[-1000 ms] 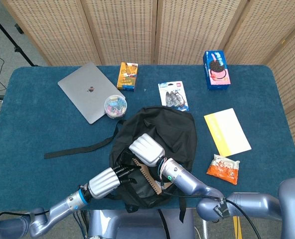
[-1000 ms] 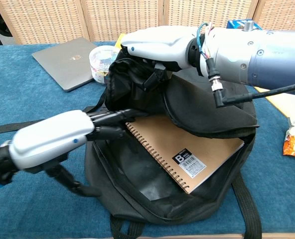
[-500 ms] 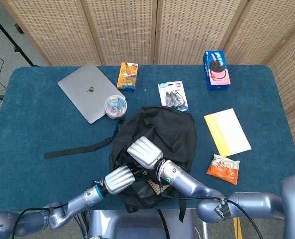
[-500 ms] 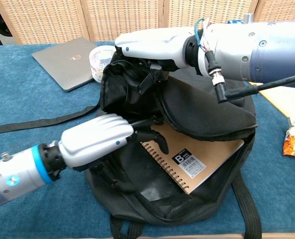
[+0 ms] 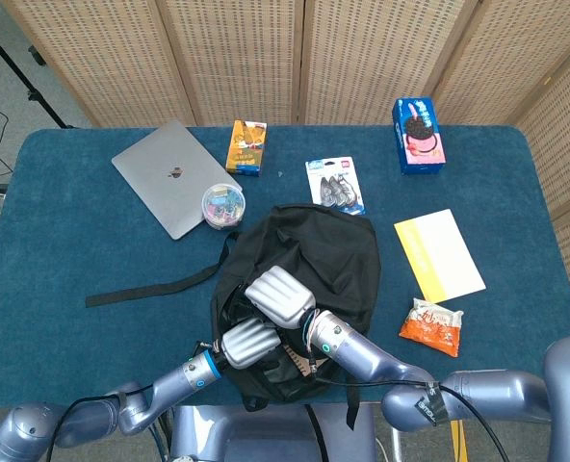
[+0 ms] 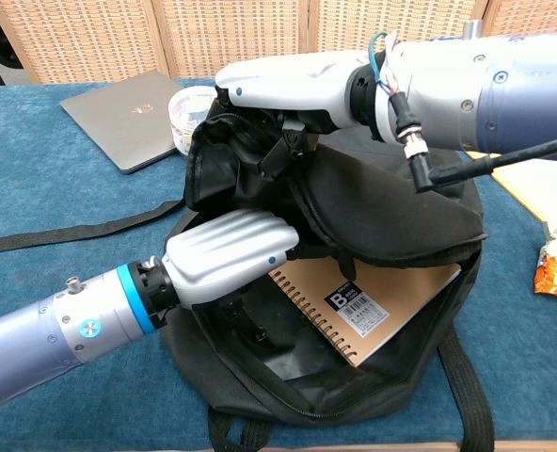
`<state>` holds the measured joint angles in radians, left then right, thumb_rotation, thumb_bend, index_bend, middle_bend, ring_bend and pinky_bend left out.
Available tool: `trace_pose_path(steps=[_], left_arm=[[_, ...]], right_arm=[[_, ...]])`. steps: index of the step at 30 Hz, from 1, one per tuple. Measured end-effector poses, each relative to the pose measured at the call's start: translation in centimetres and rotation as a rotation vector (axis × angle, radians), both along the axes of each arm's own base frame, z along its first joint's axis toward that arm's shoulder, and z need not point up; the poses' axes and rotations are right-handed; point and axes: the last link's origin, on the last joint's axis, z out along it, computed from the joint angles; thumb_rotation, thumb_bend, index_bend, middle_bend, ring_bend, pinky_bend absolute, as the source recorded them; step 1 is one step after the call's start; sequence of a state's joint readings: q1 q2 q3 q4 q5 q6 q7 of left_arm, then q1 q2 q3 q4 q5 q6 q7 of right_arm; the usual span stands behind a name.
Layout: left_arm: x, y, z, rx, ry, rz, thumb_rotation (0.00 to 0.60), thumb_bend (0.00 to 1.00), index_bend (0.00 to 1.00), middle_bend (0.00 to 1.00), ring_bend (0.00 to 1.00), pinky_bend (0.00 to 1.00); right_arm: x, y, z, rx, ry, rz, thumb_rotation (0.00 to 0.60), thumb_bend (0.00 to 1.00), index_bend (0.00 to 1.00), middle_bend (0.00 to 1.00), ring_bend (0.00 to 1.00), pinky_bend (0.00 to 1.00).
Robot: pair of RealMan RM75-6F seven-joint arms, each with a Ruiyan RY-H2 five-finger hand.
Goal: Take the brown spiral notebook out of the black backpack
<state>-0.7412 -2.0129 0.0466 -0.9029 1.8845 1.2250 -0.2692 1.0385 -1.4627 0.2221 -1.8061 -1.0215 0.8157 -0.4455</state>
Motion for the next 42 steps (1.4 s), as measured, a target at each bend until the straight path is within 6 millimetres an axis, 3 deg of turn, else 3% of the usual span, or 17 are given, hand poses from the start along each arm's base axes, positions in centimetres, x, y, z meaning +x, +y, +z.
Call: trace_pose_path(steps=[15, 18, 22, 24, 34, 36, 39, 42], left_arm=[[1.8, 0.3, -2.2, 0.008, 0.018, -0.008, 0.600, 0.16, 0.34, 0.06, 0.12, 0.21], [2.2, 0.2, -2.7, 0.008, 0.024, -0.013, 0.600, 0.24, 0.33, 0.06, 0.12, 0.21], [2.4, 0.2, -3.1, 0.002, 0.034, -0.016, 0.600, 0.57, 0.34, 0.06, 0.12, 0.21], [2.4, 0.3, -3.2, 0.002, 0.037, -0.013, 0.600, 0.64, 0.34, 0.06, 0.12, 0.21], [2.4, 0.7, -3.4, 0.020, 0.043, -0.009, 0.600, 0.63, 0.35, 0.06, 0.12, 0.21], [2.4, 0.7, -3.4, 0.022, 0.042, -0.006, 0.600, 0.62, 0.45, 0.13, 0.17, 0.23], [2.5, 0.8, -3.3, 0.037, 0.035, 0.001, 0.600, 0.61, 0.68, 0.34, 0.32, 0.33], [2.6, 0.9, -3.1, 0.086, 0.024, -0.001, 0.600, 0.60, 0.73, 0.46, 0.41, 0.41]], right_arm=[[0.0, -0.2, 1.0, -0.016, -0.004, -0.013, 0.600, 0.85, 0.56, 0.64, 0.59, 0.61], [-0.1, -0.3, 1.2, -0.018, -0.006, -0.017, 0.600, 0.85, 0.56, 0.64, 0.59, 0.61], [-0.2, -0.3, 1.4, -0.019, -0.007, -0.021, 0.600, 0.85, 0.56, 0.64, 0.59, 0.61], [-0.2, -0.4, 1.5, -0.018, -0.007, -0.022, 0.600, 0.85, 0.56, 0.64, 0.59, 0.61], [-0.2, -0.5, 1.9, -0.022, -0.012, -0.024, 0.600, 0.85, 0.56, 0.64, 0.59, 0.61], [-0.2, -0.5, 1.9, -0.026, -0.013, -0.025, 0.600, 0.85, 0.56, 0.64, 0.59, 0.61], [-0.3, -0.6, 2.0, -0.029, -0.015, -0.025, 0.600, 0.86, 0.56, 0.64, 0.59, 0.61], [-0.3, -0.7, 2.2, -0.038, -0.019, -0.028, 0.600, 0.88, 0.56, 0.64, 0.59, 0.61]])
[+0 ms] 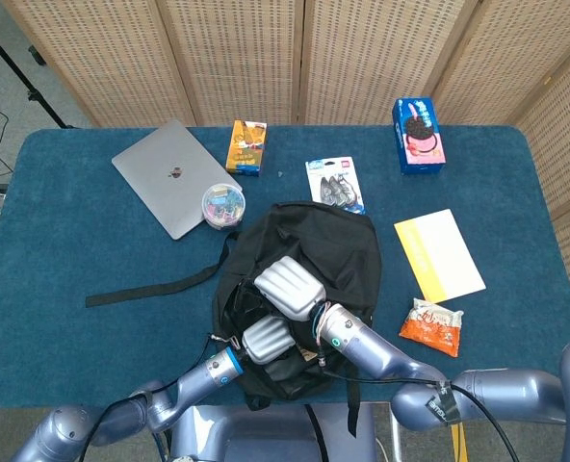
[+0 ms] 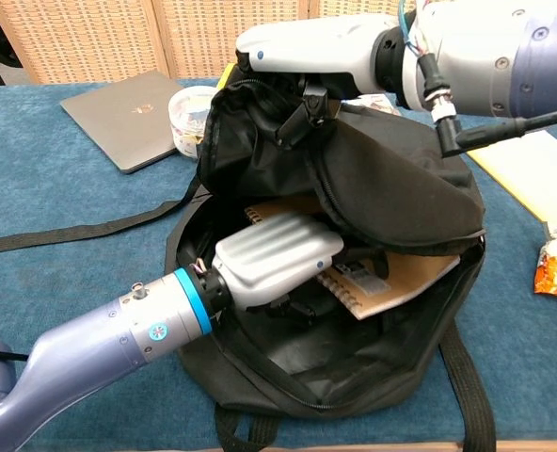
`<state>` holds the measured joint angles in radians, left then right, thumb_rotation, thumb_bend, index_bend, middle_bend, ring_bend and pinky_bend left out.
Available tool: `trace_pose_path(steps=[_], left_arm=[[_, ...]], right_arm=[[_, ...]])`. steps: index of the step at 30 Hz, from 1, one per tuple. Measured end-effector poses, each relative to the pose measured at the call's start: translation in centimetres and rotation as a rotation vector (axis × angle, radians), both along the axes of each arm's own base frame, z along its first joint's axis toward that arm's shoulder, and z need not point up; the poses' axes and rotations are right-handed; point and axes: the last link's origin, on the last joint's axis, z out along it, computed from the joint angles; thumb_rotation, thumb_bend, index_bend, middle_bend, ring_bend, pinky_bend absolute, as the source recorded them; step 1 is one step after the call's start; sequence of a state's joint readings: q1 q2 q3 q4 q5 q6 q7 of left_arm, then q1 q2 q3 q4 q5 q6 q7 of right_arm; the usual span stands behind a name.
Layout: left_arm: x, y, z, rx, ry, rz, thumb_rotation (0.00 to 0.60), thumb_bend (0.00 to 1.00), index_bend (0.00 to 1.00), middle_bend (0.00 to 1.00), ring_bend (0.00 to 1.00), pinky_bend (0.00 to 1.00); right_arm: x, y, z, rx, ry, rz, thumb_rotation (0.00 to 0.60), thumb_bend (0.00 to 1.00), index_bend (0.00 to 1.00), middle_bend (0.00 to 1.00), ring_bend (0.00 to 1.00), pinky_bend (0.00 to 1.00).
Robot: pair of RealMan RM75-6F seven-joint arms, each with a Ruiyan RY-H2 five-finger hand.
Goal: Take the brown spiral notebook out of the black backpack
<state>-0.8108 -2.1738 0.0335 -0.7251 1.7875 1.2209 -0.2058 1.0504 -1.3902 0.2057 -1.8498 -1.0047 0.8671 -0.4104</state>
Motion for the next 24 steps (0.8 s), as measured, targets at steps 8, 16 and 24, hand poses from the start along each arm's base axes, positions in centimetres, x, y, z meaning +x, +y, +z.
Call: trace_pose_path(steps=[8, 16, 24], left_arm=[[-0.5, -0.2, 0.2, 0.065, -0.034, 0.026, 0.600, 0.60, 0.73, 0.52, 0.47, 0.47], [-1.3, -0.3, 1.1, 0.072, -0.059, 0.017, 0.600, 0.60, 0.74, 0.52, 0.47, 0.47], [-2.9, -0.2, 3.2, 0.090, -0.098, -0.001, 0.600, 0.60, 0.74, 0.52, 0.47, 0.47]], right_arm=[[-0.8, -0.9, 0.8, -0.046, -0.016, -0.041, 0.600, 0.88, 0.56, 0.64, 0.59, 0.61], [-1.8, -2.0, 2.0, -0.076, -0.034, -0.097, 0.600, 0.88, 0.56, 0.64, 0.59, 0.61], [-3.8, -3.6, 2.9, -0.114, -0.041, -0.175, 0.600, 0.88, 0.56, 0.64, 0.59, 0.61]])
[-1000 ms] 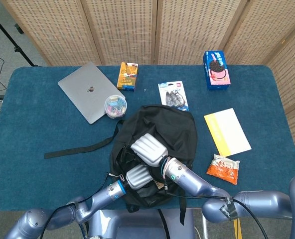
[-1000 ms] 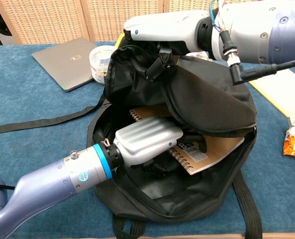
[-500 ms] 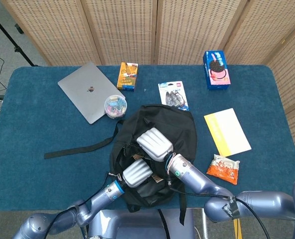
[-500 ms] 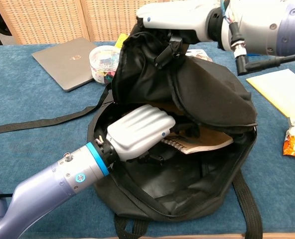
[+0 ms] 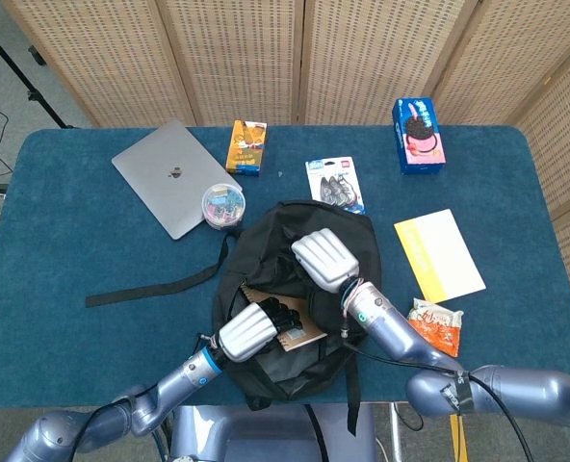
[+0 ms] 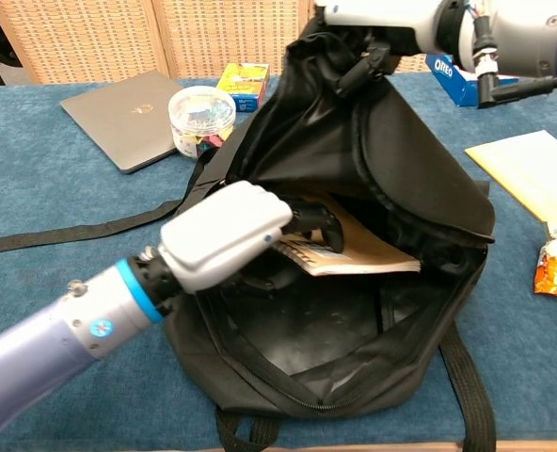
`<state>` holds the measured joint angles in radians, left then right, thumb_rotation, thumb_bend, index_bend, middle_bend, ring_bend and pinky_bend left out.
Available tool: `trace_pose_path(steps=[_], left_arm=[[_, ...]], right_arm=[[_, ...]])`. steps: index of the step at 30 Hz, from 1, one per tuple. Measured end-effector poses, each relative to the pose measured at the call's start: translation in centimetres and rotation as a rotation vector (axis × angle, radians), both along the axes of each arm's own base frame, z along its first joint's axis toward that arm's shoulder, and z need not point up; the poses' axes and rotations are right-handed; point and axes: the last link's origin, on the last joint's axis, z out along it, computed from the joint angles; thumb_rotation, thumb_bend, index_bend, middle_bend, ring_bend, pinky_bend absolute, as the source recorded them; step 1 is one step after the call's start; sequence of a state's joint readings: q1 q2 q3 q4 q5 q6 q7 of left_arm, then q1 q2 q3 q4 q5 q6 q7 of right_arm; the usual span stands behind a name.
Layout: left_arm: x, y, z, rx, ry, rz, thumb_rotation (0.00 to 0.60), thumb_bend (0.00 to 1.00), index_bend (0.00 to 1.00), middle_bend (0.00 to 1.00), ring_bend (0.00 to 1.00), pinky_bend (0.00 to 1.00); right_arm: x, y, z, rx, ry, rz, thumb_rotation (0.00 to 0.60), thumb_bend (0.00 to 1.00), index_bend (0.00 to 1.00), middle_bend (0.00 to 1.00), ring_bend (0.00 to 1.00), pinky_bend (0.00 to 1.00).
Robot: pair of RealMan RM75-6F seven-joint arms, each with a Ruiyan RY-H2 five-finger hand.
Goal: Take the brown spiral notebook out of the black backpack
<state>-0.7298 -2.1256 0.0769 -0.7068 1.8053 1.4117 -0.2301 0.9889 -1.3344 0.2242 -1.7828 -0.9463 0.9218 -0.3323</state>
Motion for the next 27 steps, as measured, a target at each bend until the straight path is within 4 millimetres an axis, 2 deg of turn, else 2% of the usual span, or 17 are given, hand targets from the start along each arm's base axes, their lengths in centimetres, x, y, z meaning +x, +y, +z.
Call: trace_pose_path(steps=[5, 11, 19, 27], left_arm=[[-0.4, -0.2, 1.1, -0.013, -0.041, -0.003, 0.600, 0.60, 0.74, 0.52, 0.46, 0.47], [0.2, -0.9, 1.8, -0.064, -0.131, -0.002, 0.600, 0.60, 0.74, 0.52, 0.47, 0.47], [1.2, -2.0, 2.9, -0.129, -0.247, -0.011, 0.600, 0.60, 0.74, 0.52, 0.47, 0.47], [0.9, -2.7, 3.8, -0.159, -0.289, -0.003, 0.600, 0.60, 0.74, 0.52, 0.46, 0.47]], right_arm=[[-1.2, -0.5, 0.3, -0.010, 0.018, -0.020, 0.600, 0.88, 0.56, 0.64, 0.59, 0.61], [-2.1, -0.3, 0.0, 0.030, 0.001, -0.060, 0.600, 0.88, 0.56, 0.64, 0.59, 0.61], [-2.5, -0.2, -0.7, 0.033, 0.007, -0.058, 0.600, 0.88, 0.56, 0.64, 0.59, 0.61], [-2.7, -0.6, -1.2, 0.035, -0.025, -0.092, 0.600, 0.88, 0.57, 0.64, 0.59, 0.61]])
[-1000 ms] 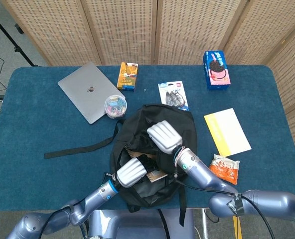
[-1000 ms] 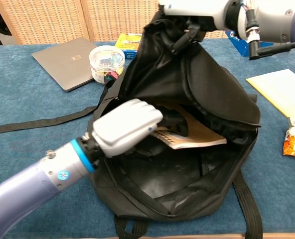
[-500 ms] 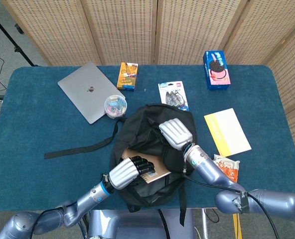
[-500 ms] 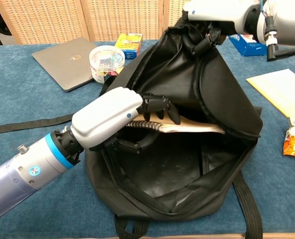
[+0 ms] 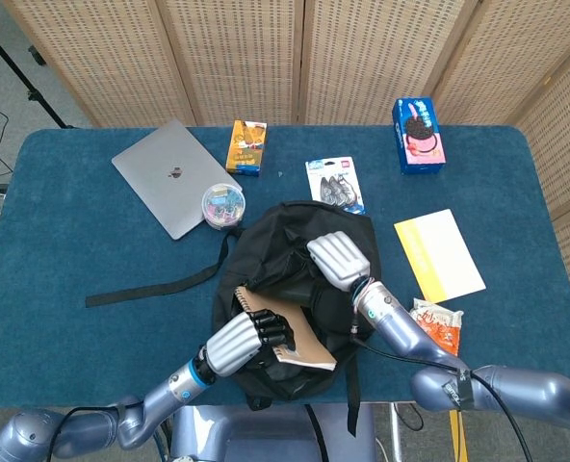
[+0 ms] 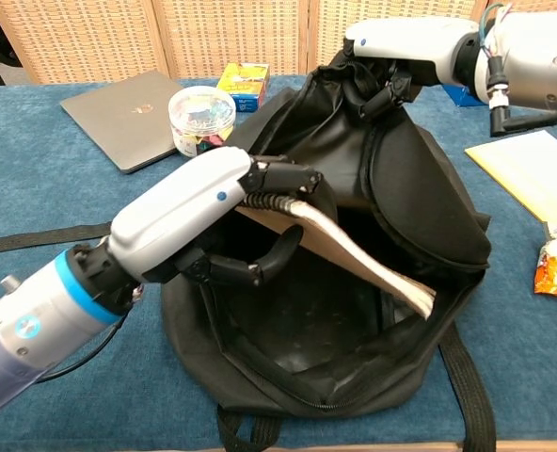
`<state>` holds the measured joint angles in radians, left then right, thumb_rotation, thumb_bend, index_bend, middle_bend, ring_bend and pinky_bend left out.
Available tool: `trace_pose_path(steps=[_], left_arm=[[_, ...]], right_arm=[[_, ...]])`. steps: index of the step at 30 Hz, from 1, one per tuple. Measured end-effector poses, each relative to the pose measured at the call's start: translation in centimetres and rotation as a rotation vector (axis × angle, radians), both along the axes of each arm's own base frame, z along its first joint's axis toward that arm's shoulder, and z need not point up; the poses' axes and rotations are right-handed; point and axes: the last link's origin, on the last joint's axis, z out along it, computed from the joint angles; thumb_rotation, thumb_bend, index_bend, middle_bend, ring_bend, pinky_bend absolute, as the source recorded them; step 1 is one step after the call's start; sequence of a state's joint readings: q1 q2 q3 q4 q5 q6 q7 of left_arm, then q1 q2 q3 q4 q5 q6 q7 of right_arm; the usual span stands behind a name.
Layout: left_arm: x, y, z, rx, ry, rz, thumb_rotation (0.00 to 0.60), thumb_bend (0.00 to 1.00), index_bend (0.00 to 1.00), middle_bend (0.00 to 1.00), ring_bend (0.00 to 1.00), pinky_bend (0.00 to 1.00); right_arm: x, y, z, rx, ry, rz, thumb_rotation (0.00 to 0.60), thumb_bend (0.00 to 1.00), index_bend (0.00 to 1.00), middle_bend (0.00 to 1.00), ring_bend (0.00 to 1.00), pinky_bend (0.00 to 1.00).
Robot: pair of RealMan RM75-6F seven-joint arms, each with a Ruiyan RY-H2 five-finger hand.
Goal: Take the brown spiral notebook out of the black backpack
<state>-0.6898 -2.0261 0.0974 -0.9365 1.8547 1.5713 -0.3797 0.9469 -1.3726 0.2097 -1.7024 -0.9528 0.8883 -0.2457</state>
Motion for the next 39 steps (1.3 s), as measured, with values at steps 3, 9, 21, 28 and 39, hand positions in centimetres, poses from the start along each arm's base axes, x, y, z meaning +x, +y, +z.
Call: trace_pose_path(steps=[3, 9, 21, 28, 39], left_arm=[[-0.1, 0.0, 0.2, -0.009, -0.016, 0.004, 0.600, 0.60, 0.74, 0.52, 0.47, 0.47], [-0.2, -0.2, 0.9, -0.040, -0.080, 0.016, 0.600, 0.60, 0.75, 0.53, 0.47, 0.47], [-0.2, -1.2, 2.7, -0.071, -0.266, -0.001, 0.600, 0.60, 0.75, 0.53, 0.47, 0.47], [0.1, -1.6, 4.1, -0.093, -0.379, 0.013, 0.600, 0.60, 0.75, 0.53, 0.47, 0.47], [0.4, -2.2, 7.2, -0.133, -0.575, 0.064, 0.600, 0.60, 0.75, 0.53, 0.47, 0.47]], right_arm=[[0.1, -0.1, 0.0, 0.011, -0.031, -0.028, 0.600, 0.89, 0.57, 0.64, 0.59, 0.61], [-0.3, -0.7, 0.2, 0.028, -0.065, -0.089, 0.600, 0.90, 0.57, 0.64, 0.59, 0.61], [-1.4, -1.2, 0.2, 0.061, -0.099, -0.174, 0.600, 0.90, 0.57, 0.64, 0.59, 0.61], [-2.0, -1.3, 0.4, 0.063, -0.088, -0.184, 0.600, 0.90, 0.58, 0.64, 0.59, 0.61], [-3.4, -1.5, 0.5, 0.046, -0.069, -0.214, 0.600, 0.90, 0.58, 0.64, 0.59, 0.61]])
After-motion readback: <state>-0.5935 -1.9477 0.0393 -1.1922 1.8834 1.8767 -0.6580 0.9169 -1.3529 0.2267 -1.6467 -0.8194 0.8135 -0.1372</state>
